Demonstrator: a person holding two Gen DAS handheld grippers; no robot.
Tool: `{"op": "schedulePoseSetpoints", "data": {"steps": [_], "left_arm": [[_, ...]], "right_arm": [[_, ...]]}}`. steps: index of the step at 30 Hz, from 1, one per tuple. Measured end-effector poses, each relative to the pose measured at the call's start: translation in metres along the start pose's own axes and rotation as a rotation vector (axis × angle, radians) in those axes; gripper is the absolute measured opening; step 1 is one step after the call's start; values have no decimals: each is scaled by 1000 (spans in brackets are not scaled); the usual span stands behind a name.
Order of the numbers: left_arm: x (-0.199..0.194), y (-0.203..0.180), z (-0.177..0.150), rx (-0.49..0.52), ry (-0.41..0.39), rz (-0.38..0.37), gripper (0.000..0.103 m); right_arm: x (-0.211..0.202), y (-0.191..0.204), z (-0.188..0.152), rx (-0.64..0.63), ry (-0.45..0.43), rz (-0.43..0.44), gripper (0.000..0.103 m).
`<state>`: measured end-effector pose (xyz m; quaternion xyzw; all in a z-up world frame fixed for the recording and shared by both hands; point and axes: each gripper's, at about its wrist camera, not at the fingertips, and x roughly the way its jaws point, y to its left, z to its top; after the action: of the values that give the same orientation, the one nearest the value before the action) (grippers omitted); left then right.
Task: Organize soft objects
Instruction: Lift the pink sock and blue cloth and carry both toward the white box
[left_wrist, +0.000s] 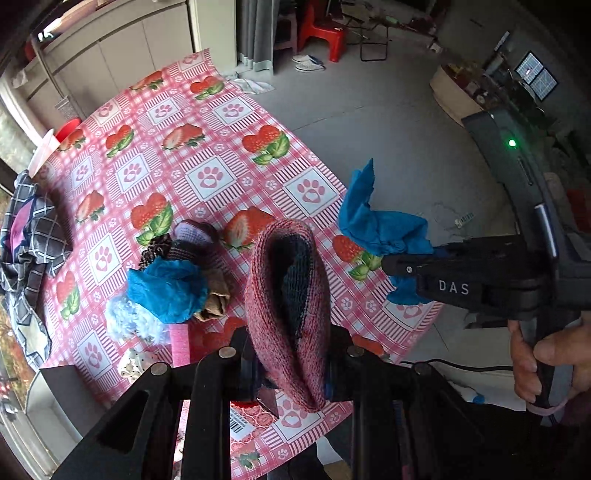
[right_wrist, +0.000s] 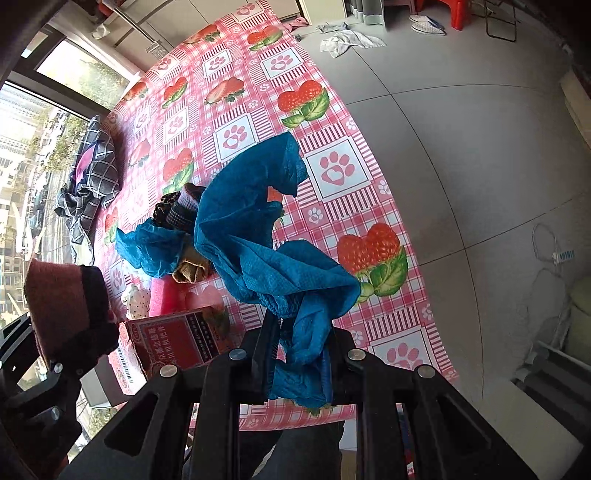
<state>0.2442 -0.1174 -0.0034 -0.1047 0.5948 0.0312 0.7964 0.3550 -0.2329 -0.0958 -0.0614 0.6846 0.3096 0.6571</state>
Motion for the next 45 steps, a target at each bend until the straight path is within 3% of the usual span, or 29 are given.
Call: {"op": "schedulePoseSetpoints", "data": {"steps": [13, 20, 33, 45], "left_arm": [[-7, -12, -76, 122, -5, -118, 26], [-25, 10, -128, 97, -37, -97, 26], [-61, 116, -212, -229, -139, 97, 26], [-85, 212, -293, -600, -181, 213, 26]], "right_arm": [[14, 13, -78, 103, 34, -54, 21], [20, 39, -123, 101, 49, -66, 21], [32, 115, -182, -84, 75, -58, 21], [32, 231, -195, -460, 65, -53, 21]]}}
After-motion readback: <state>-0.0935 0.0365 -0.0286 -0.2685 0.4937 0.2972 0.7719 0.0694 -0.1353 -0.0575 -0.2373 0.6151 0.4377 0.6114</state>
